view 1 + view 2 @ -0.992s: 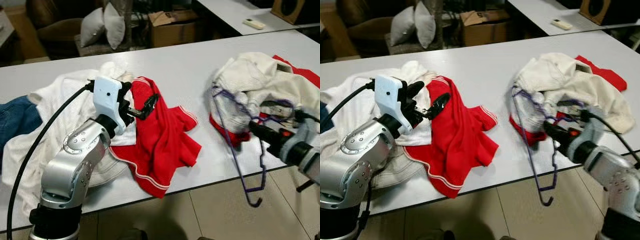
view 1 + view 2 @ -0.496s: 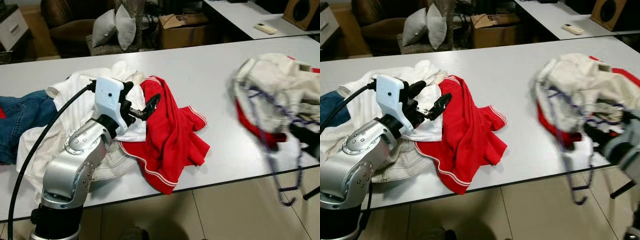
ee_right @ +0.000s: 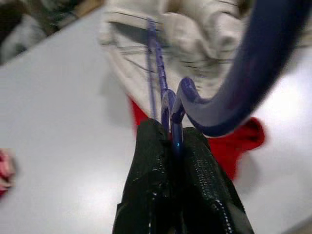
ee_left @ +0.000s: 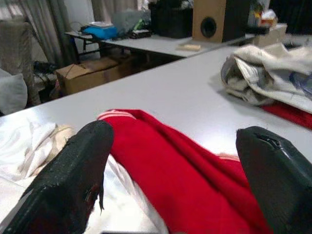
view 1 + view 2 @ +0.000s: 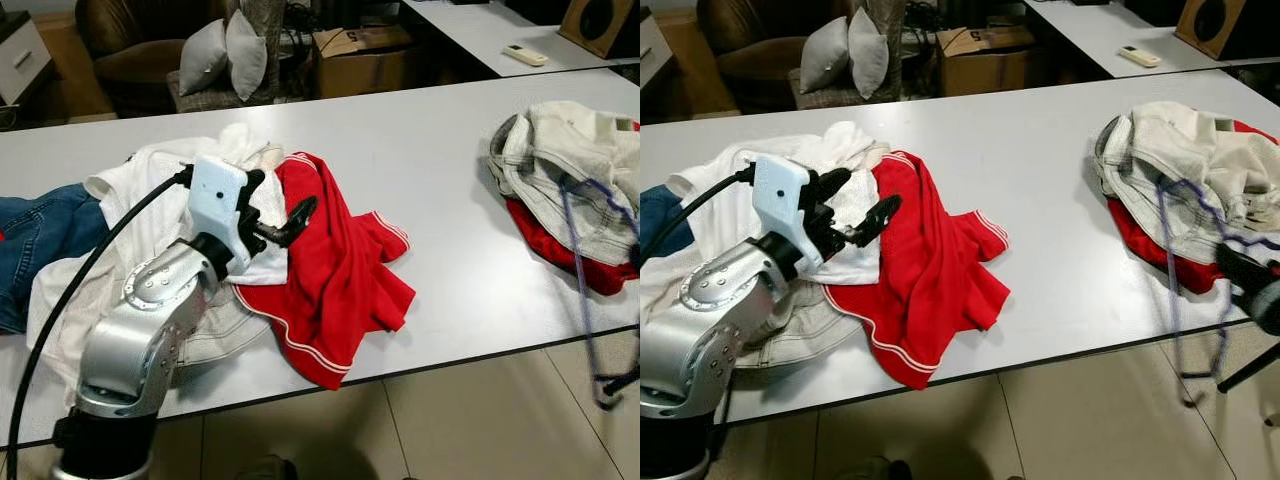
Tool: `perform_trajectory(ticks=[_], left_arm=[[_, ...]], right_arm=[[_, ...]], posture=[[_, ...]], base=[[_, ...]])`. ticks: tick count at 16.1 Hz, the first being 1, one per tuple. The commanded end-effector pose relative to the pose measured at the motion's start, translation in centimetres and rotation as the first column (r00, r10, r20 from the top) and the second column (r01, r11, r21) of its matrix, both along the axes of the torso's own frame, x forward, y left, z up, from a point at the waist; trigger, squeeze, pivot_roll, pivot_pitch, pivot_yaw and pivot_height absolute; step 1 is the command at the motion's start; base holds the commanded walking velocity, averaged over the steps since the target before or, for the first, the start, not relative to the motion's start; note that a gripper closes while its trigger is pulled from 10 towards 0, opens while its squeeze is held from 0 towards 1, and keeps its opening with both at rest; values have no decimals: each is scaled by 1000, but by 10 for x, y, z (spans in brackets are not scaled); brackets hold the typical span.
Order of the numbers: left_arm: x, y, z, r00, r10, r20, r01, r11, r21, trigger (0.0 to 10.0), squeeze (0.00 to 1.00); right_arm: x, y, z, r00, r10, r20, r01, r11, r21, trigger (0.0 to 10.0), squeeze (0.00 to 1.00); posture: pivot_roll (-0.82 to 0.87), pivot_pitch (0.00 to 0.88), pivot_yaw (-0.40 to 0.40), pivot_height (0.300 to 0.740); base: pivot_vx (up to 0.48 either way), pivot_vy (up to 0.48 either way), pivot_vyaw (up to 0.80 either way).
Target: Hang hanger
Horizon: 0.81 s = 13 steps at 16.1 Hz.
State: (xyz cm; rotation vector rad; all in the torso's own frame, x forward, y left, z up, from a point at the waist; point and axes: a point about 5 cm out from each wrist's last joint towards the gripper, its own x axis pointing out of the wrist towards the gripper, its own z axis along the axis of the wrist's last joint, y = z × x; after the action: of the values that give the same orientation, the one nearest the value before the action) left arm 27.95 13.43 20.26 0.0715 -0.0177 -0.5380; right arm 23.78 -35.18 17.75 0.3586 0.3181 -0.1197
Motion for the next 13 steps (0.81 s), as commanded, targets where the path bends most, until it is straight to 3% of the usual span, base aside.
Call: perform_trajectory(ticks=[1,4,7,9,10,11,13], left_arm=[[0,7,-3,1000,10,-3,-10,1000,23,10000,0],[-5,21,-6,1000,1,-19,-1,1000,22,10000,0],[-10,19,-14,1000,-4,-28,5,999,34,10000,0],[-10,19,-22,998,43,-55,-42,999,13,10000,0],[-11,17,-27,995,68,-78,-68,998,0,10000,0],[-12,13,-28,995,59,-82,-59,998,1,10000,0],[-12,5,-28,996,28,-86,-28,1000,-2,10000,0]], right_arm=[[3,13,5,997,65,31,-65,998,0,10000,0],[4,68,28,961,221,167,-215,975,-54,10000,0],[-1,107,39,949,218,226,-176,966,-189,10000,0],[-7,123,34,954,196,226,-140,960,-242,10000,0],[-12,139,27,961,186,204,-118,945,-305,10000,0],[-14,143,23,966,173,191,-112,950,-291,10000,0],[-19,134,5,993,114,29,-98,938,-332,10000,0]], posture=[[-90,30,52,740],[-90,44,53,740],[-85,44,41,740],[-64,49,37,740],[-54,58,40,740],[-51,62,45,740],[-63,69,63,740]], base=[[0,0,0],[0,0,0],[0,0,0],[0,0,0],[0,0,0],[0,0,0],[0,0,0]])
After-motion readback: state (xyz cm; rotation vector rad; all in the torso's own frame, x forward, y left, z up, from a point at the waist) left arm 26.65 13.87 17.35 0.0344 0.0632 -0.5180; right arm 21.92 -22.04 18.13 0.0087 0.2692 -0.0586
